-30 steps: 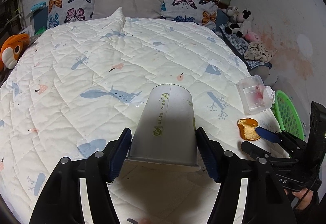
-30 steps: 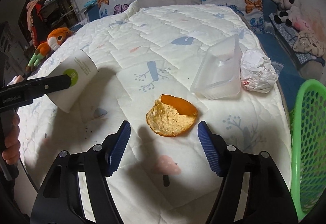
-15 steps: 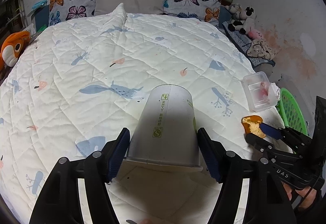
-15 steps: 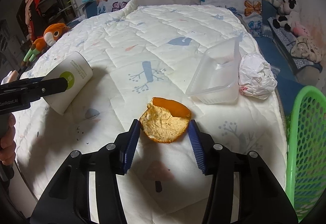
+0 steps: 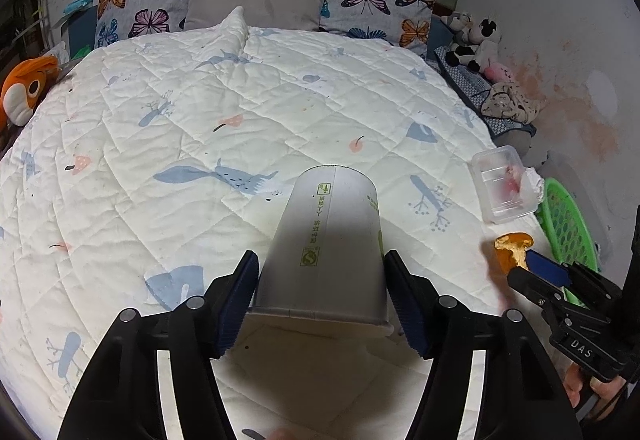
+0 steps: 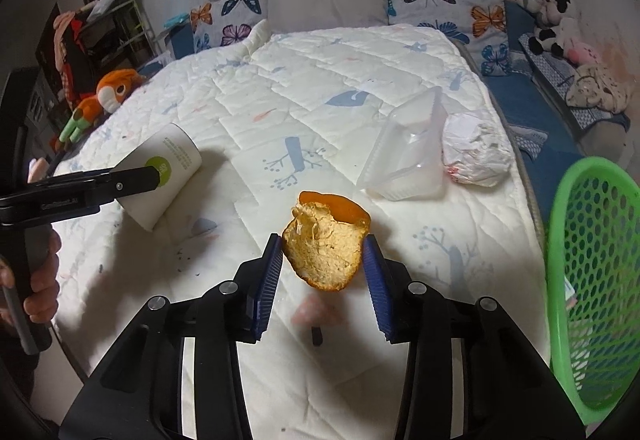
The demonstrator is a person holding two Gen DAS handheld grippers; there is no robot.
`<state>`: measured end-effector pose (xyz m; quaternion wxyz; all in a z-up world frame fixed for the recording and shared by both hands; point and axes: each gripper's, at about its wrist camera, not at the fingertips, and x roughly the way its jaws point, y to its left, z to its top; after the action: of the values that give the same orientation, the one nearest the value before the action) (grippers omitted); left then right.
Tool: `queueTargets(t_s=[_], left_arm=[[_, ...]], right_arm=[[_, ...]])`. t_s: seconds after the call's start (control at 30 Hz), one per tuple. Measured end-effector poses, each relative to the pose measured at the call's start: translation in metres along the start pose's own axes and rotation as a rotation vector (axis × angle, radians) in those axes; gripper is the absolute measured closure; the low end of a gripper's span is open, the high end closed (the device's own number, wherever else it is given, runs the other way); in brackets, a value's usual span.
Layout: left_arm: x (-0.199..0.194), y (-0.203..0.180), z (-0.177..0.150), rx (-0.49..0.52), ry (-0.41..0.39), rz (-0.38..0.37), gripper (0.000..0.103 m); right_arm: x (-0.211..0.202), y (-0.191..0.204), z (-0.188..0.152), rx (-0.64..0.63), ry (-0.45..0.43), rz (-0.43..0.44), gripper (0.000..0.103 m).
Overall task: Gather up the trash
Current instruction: 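Grasp the orange peel with the right gripper and lift it while the left holds the cup, then carry the peel and cup to the basket and release both into it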
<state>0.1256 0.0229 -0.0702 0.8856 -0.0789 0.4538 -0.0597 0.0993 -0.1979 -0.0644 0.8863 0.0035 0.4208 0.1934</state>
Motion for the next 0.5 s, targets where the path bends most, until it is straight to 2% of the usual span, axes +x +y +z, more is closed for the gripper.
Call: queueTargets(t_s=[0.3,0.5], left_arm=[[-0.018,-0.022,-0.001,0.029,-0.03,-0.069,0.044],[-0.029,-0.054,0.004,0.088,-0.057,-0.126,0.044]], right_arm=[[-0.032,-0.014,-0.006,0.035,-0.05,-0.005,0.061],[-0.051,-0.034,-0.011,0.073,-0.079,-0.045,0.061]])
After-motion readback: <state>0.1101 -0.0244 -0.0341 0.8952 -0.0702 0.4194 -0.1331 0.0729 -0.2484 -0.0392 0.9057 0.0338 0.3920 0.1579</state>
